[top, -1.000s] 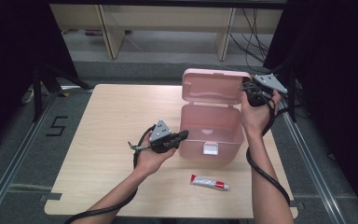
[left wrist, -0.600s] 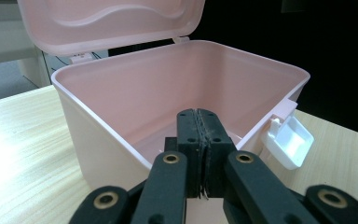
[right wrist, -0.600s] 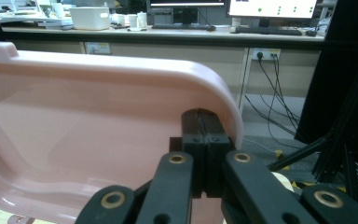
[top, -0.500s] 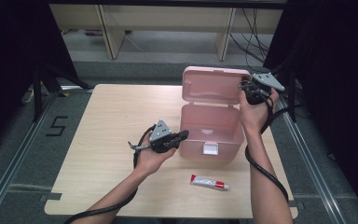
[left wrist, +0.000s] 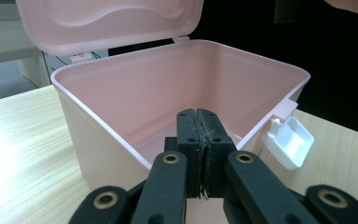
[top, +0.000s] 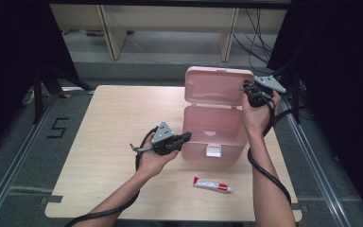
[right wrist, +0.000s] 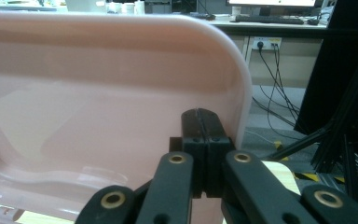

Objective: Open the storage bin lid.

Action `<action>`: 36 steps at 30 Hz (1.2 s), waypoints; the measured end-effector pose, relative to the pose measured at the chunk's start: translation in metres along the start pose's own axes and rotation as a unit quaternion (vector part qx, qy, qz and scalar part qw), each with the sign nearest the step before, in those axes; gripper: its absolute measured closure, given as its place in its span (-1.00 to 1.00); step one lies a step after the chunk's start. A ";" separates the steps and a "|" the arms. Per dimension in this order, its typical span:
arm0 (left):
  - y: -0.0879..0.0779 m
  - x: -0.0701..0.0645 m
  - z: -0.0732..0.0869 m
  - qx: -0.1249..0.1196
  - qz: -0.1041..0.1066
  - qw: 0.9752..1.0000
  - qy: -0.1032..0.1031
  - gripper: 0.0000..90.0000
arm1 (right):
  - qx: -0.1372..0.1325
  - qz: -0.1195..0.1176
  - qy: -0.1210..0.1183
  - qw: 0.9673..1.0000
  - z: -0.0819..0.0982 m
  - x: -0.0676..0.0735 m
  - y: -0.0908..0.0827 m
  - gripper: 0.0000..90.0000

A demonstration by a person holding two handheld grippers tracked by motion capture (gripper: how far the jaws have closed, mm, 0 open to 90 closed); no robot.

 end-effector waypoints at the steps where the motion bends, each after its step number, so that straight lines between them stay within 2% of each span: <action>1: 0.000 0.000 0.000 0.000 0.000 1.000 0.000 0.95 | -0.003 0.002 -0.011 1.000 0.000 -0.002 0.001 1.00; 7: 0.000 0.000 0.000 0.000 0.000 1.000 -0.001 0.95 | -0.004 0.004 -0.010 1.000 0.002 -0.002 0.003 1.00; 16: 0.000 0.000 0.000 -0.001 0.000 1.000 0.000 0.95 | 0.016 0.001 -0.004 1.000 0.009 -0.003 0.009 1.00; 17: 0.000 0.000 0.000 0.000 0.000 1.000 0.000 0.95 | 0.016 0.001 -0.012 1.000 0.009 -0.004 0.011 1.00; 19: 0.000 0.000 0.000 -0.001 0.000 1.000 0.000 0.95 | 0.018 0.001 -0.007 1.000 0.010 -0.004 0.013 1.00; 20: 0.000 0.000 0.000 -0.001 0.000 1.000 0.000 0.95 | 0.017 0.001 -0.017 1.000 0.010 -0.005 0.014 1.00; 22: 0.000 0.000 0.000 0.000 0.000 1.000 0.001 0.95 | 0.027 0.001 0.004 1.000 0.011 -0.003 0.015 1.00; 26: 0.000 0.000 0.000 -0.001 0.001 1.000 0.000 0.95 | 0.036 0.002 0.003 0.999 0.014 -0.005 0.019 1.00; 27: 0.000 0.000 0.000 0.000 0.000 1.000 0.001 0.95 | 0.036 0.002 -0.004 0.999 0.014 -0.006 0.021 1.00; 29: 0.000 0.000 0.000 -0.001 0.001 1.000 0.000 0.95 | 0.043 0.004 0.005 0.999 0.017 -0.005 0.023 1.00; 35: 0.000 0.000 0.000 -0.001 0.001 1.000 0.000 0.95 | 0.061 0.002 -0.004 0.998 0.025 -0.008 0.030 1.00; 36: 0.000 0.000 0.000 -0.001 0.001 1.000 0.000 0.95 | 0.065 0.001 0.010 0.998 0.026 -0.007 0.031 1.00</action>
Point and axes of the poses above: each handheld gripper's, and its own axes: y roughly forward along the jaws, z roughly out of its underside, x roughly to its left, the point moved 2 cm from there along y, roughly forward along the jaws, and after that the axes turned 12 degrees about x, right-handed, at the moved point
